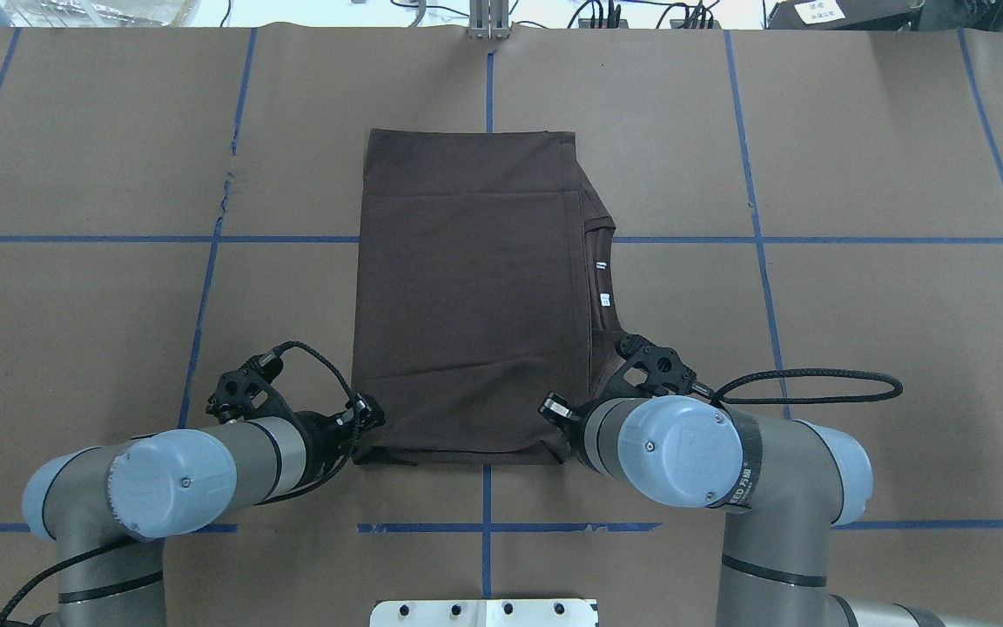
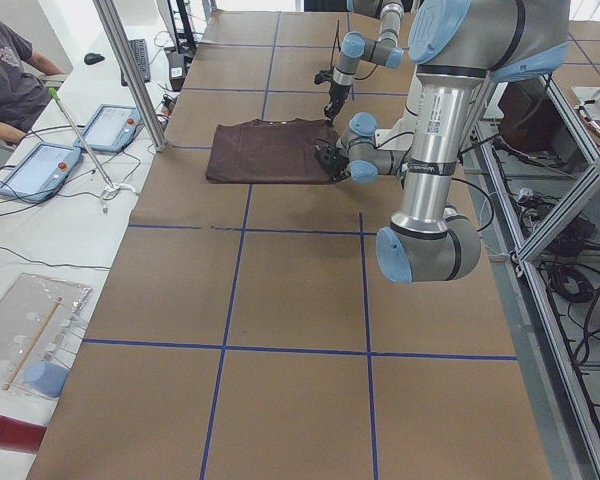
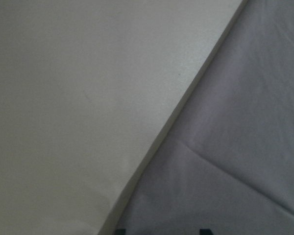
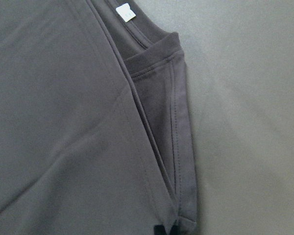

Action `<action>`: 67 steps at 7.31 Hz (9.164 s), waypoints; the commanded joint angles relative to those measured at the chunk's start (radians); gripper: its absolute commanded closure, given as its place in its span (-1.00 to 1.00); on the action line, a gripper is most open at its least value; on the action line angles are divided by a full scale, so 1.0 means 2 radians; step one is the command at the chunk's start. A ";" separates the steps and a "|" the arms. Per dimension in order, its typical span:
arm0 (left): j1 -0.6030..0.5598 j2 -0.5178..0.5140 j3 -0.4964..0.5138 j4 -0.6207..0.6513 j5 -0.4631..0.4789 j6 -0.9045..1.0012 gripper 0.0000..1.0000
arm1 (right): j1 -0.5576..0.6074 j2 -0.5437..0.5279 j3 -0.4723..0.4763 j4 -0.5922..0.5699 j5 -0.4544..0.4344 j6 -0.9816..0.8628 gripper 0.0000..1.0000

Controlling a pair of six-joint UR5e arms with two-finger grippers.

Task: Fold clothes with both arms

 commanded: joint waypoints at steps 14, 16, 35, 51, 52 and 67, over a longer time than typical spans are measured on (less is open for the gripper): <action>0.016 0.047 -0.092 0.053 -0.029 0.008 1.00 | 0.000 -0.054 0.064 -0.001 0.001 0.002 1.00; 0.045 0.015 -0.099 0.055 -0.028 -0.005 1.00 | -0.026 -0.064 0.097 -0.003 0.003 0.027 1.00; -0.216 -0.205 0.239 0.006 -0.048 0.291 -0.99 | 0.253 0.186 -0.304 0.104 0.203 -0.106 -1.00; -0.125 -0.234 0.214 0.068 -0.110 0.405 1.00 | 0.295 -0.020 -0.092 0.077 0.238 -0.256 0.58; -0.126 -0.242 0.229 0.067 -0.110 0.419 1.00 | 0.296 -0.022 -0.089 0.077 0.241 -0.256 0.58; -0.531 0.005 0.191 -0.075 -0.410 0.819 1.00 | 0.525 -0.100 -0.110 -0.054 0.359 -0.686 0.16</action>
